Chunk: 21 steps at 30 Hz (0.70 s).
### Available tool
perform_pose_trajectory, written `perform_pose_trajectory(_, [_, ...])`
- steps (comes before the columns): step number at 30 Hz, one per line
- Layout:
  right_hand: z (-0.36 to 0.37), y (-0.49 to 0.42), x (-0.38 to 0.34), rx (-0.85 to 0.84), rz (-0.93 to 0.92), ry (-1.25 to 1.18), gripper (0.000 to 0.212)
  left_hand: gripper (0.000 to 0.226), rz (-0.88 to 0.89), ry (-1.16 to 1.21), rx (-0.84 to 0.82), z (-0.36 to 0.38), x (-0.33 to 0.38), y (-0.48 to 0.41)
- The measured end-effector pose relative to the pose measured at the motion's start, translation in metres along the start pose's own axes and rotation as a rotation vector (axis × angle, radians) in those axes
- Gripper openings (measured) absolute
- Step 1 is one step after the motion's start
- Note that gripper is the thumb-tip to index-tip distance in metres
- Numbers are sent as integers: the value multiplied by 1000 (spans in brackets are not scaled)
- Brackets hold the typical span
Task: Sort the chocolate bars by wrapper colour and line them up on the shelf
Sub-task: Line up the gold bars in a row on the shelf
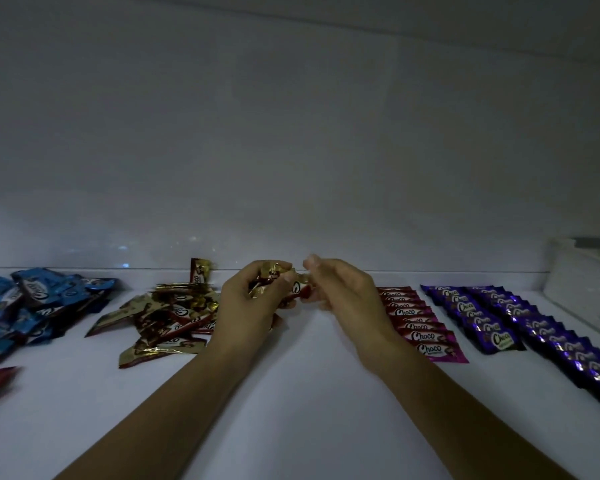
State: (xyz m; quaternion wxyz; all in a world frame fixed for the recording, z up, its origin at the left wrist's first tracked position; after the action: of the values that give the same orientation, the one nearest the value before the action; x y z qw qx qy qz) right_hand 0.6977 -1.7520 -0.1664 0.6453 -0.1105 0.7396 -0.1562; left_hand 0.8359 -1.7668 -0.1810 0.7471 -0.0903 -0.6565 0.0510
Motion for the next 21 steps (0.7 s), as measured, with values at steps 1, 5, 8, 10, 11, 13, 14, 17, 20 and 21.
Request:
perform_pose_trajectory(1, [3, 1, 1, -31, 5, 2, 9, 8, -14, 29, 6, -1, 1, 0])
perform_pose_trajectory(5, [5, 2, 4, 39, 61, -51, 12, 19, -81, 87, 14, -1, 1, 0])
perform_pose_trajectory(8, [3, 2, 3, 105, 129, -165, 5, 20, -97, 90, 16, -1, 1, 0])
perform_pose_trajectory(10, [-4, -2, 0, 217, 163, -204, 5, 20, -97, 78, 40, -2, 1, -1])
perform_pose_trajectory(11, [-9, -4, -2, 287, 171, -215, 5, 20, -97, 77, 49, -3, 1, -1])
perform_pose_trajectory(13, [-19, -9, -7, 376, 161, -162, 10, 20, -95, 76, 64, -5, 1, -2])
perform_pose_trajectory(14, [-25, -10, -9, 367, 142, -54, 15, 19, -92, 68, 72, -6, 1, -2])
perform_pose_trajectory(17, [-27, -10, -4, 45, 62, 401, 23, 19, -89, 62, 91, -7, -1, -2])
perform_pose_trajectory(20, [-24, -5, 6, -192, 27, 791, 27, 19, -92, 72, 104, -5, -2, -2])
perform_pose_trajectory(21, [-27, -5, 3, -170, -2, 907, 25, 19, -96, 73, 104, -5, -2, -2])
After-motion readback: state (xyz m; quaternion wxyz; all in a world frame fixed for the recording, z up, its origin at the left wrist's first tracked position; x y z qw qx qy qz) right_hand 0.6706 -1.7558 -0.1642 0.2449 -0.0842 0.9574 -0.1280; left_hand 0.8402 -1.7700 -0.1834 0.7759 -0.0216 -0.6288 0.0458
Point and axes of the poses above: each hand's wrist, its own y-axis away from the middle knuckle, its own z-axis out of the palm, x = y × z, the point moved 3 cm from there along -y, towards the middle knuckle, and after that the axes turned 7 degrees about -z, right-handed, at the moved point
